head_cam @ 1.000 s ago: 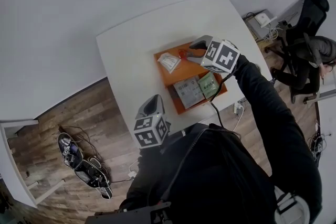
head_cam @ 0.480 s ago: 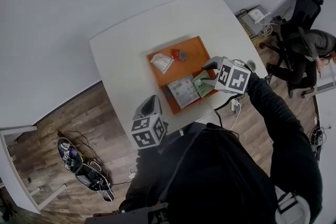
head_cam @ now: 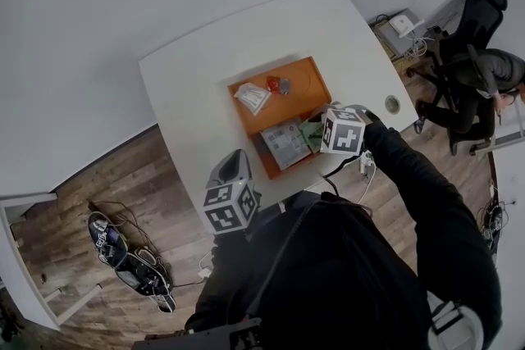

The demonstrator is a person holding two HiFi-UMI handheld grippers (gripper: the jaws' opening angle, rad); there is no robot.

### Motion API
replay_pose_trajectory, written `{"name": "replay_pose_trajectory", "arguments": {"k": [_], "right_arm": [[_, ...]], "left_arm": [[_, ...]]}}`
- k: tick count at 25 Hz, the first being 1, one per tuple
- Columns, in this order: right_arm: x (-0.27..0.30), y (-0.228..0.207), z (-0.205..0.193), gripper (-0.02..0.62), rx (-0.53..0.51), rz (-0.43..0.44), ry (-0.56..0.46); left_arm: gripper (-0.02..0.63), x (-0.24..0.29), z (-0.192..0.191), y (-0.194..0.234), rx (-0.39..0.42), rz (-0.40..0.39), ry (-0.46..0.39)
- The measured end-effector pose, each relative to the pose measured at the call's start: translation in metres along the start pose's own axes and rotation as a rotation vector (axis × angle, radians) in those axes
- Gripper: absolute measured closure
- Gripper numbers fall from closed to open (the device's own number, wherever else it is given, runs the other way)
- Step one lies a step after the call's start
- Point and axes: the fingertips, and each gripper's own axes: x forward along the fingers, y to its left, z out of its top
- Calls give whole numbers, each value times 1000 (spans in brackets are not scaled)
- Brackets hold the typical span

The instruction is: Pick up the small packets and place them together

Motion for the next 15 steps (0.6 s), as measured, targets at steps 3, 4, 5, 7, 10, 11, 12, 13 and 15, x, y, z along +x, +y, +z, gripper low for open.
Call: {"name": "replay_pose_trajectory", "arguments": {"k": [3, 4, 5, 7, 10, 11, 12, 13, 15], "right_arm": [[12, 0, -6, 431, -53, -5, 63], [15, 0, -7, 430, -66, -5, 80], [18, 0, -8, 431, -77, -7, 94], [21, 0, -10, 431, -95, -10, 119], [27, 0, -12, 431, -122, -12, 157], [29, 0, -13, 431, -130, -15, 167], [30, 0, -13, 431, -136, -19, 175], [32, 0, -13, 436, -142, -24, 182], [34, 0, -14, 438, -152, -34, 192]], "left_arm": [[607, 1, 0, 2, -4, 3, 1], [607, 1, -1, 2, -6, 4, 1], [607, 1, -1, 3, -7, 5, 0], [607, 0, 0, 2, -10, 3, -3], [607, 1, -1, 0, -9, 0, -3], [607, 1, -1, 0, -9, -1, -3], [607, 2, -1, 0, -10, -1, -3], [607, 2, -1, 0, -11, 0, -3], [607, 3, -1, 1, -13, 1, -4]]}}
